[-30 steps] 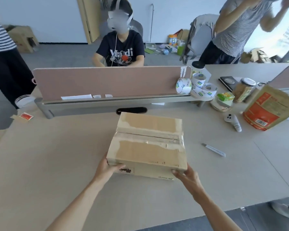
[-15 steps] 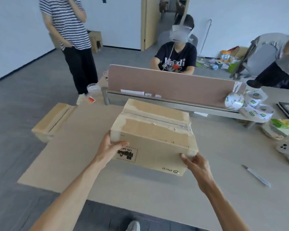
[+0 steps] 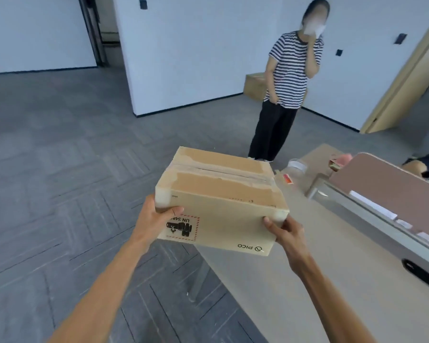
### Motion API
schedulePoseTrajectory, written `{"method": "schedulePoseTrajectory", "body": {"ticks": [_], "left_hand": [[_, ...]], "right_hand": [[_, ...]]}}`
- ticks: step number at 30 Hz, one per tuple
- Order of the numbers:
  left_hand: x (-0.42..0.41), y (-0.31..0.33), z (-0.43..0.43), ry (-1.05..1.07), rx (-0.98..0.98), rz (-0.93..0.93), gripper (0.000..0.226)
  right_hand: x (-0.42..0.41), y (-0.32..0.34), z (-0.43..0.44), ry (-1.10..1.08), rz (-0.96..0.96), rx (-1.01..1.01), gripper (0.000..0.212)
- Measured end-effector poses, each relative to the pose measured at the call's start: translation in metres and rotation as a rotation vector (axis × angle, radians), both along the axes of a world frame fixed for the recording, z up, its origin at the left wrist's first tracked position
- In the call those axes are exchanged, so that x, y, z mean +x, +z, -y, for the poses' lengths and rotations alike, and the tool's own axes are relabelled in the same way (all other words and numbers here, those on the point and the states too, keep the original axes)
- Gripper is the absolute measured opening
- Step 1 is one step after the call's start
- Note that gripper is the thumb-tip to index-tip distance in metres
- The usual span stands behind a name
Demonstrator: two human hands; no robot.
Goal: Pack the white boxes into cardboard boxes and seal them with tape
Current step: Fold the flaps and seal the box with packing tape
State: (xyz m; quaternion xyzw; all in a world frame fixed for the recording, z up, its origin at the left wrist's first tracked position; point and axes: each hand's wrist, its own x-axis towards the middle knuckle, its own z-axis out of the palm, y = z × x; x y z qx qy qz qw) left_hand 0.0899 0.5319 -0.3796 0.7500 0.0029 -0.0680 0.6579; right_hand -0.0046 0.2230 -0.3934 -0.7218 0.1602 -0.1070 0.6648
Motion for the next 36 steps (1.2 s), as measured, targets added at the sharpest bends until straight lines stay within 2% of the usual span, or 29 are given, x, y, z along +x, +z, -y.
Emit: {"method": "schedulePoseTrajectory", "body": {"ticks": [3, 6, 7, 9, 11, 15, 19, 20, 23, 25, 30, 33, 36], "left_hand": [[0.063, -0.004, -0.062, 0.032, 0.017, 0.019, 0.054], [0.127, 0.001, -0.102, 0.021, 0.026, 0.054, 0.059], [0.147, 0.005, -0.109, 0.003, 0.031, 0.066, 0.056], [0.188, 0.011, -0.117, -0.053, 0.033, 0.074, 0.045], [0.232, 0.012, -0.116, -0.098, 0.042, 0.072, 0.044], [0.330, 0.003, -0.100, -0.214, 0.044, 0.045, 0.044], [0.430, -0.007, -0.074, -0.311, 0.089, 0.024, 0.052], [0.457, -0.007, -0.066, -0.333, 0.102, 0.024, 0.052], [0.532, -0.004, -0.037, -0.431, 0.126, 0.025, 0.049], [0.574, -0.001, -0.017, -0.500, 0.132, 0.027, 0.047], [0.669, -0.012, 0.037, -0.727, 0.110, 0.006, 0.047], [0.716, -0.021, 0.076, -0.901, 0.076, 0.009, 0.045], [0.758, -0.035, 0.113, -1.118, 0.073, 0.006, 0.038]], "right_hand": [[0.074, -0.007, -0.058, 0.039, 0.010, 0.009, 0.030], [0.135, -0.006, -0.100, 0.023, 0.005, 0.042, 0.070], [0.153, -0.005, -0.109, 0.009, -0.008, 0.042, 0.074], [0.187, -0.003, -0.121, -0.025, -0.016, 0.052, 0.062], [0.220, -0.003, -0.125, -0.061, -0.015, 0.062, 0.050], [0.284, -0.009, -0.124, -0.178, 0.000, 0.073, 0.059], [0.352, -0.027, -0.115, -0.302, 0.023, 0.104, 0.078], [0.371, -0.030, -0.112, -0.330, 0.032, 0.101, 0.072], [0.422, -0.033, -0.105, -0.419, 0.038, 0.103, 0.038], [0.448, -0.031, -0.100, -0.491, 0.017, 0.102, 0.028], [0.497, -0.031, -0.095, -0.714, -0.016, 0.061, 0.030], [0.519, -0.039, -0.101, -0.899, -0.050, 0.042, 0.024], [0.539, -0.042, -0.127, -1.117, -0.107, 0.020, 0.032]]}}
